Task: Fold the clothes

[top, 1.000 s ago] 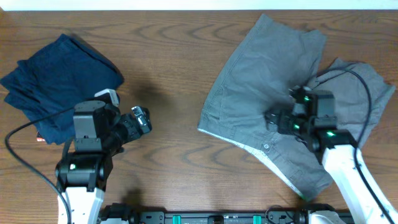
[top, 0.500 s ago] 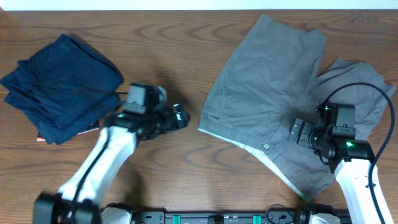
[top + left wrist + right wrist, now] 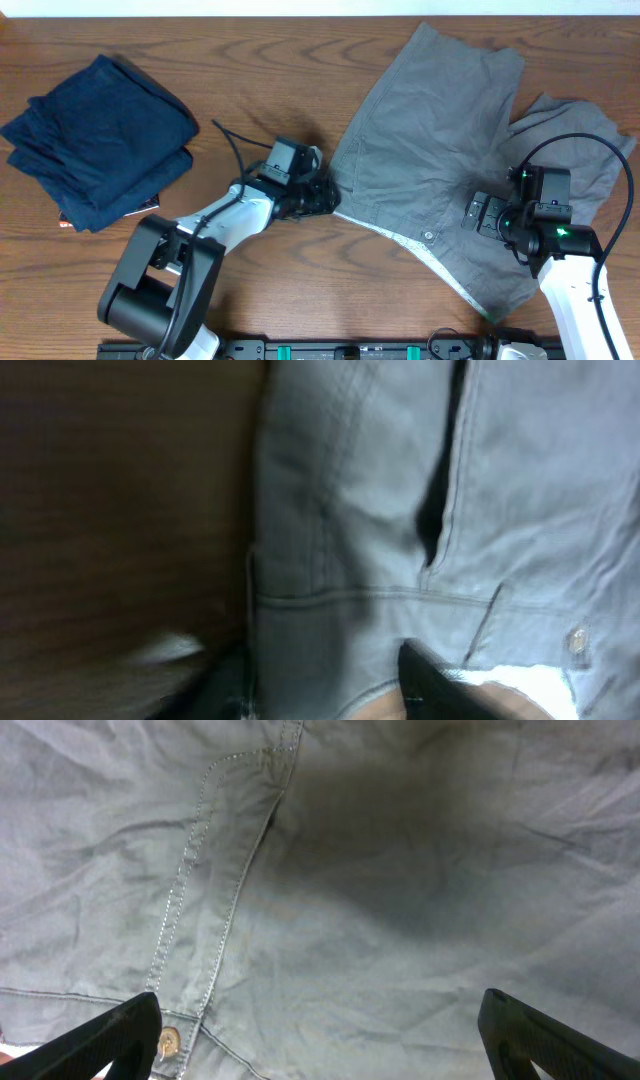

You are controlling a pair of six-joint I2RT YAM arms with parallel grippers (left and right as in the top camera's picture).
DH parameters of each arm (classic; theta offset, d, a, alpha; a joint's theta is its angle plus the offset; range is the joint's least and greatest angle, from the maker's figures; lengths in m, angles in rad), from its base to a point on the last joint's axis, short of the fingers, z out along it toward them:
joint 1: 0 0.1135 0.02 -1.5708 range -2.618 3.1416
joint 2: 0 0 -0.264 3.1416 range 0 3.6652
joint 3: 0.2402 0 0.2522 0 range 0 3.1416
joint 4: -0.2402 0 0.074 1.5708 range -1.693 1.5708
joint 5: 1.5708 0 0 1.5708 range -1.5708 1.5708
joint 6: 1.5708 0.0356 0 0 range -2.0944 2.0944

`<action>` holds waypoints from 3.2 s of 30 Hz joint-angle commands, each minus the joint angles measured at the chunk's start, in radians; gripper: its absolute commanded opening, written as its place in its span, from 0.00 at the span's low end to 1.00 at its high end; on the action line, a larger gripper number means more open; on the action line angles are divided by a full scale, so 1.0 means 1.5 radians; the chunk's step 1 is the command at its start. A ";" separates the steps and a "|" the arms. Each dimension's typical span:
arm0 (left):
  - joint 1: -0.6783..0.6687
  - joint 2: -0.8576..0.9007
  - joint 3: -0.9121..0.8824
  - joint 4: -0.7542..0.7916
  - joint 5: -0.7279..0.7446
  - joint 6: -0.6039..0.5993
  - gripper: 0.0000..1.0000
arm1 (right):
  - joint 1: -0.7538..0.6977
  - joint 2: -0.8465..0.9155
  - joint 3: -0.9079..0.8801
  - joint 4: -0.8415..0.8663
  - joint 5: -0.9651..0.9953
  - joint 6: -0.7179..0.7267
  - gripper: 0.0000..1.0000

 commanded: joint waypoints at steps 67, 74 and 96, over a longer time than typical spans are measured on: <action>-0.152 -0.210 -0.146 -0.247 -0.182 -0.662 0.82 | -0.040 -0.005 0.005 -0.073 0.079 0.164 0.99; -0.169 -0.210 -0.163 -0.186 -0.182 -0.673 0.64 | -0.040 -0.005 0.005 -0.073 0.079 0.163 0.99; -0.117 -0.283 -0.162 -0.296 -0.201 -0.441 0.06 | -0.040 0.069 -0.007 -0.055 0.082 0.192 0.99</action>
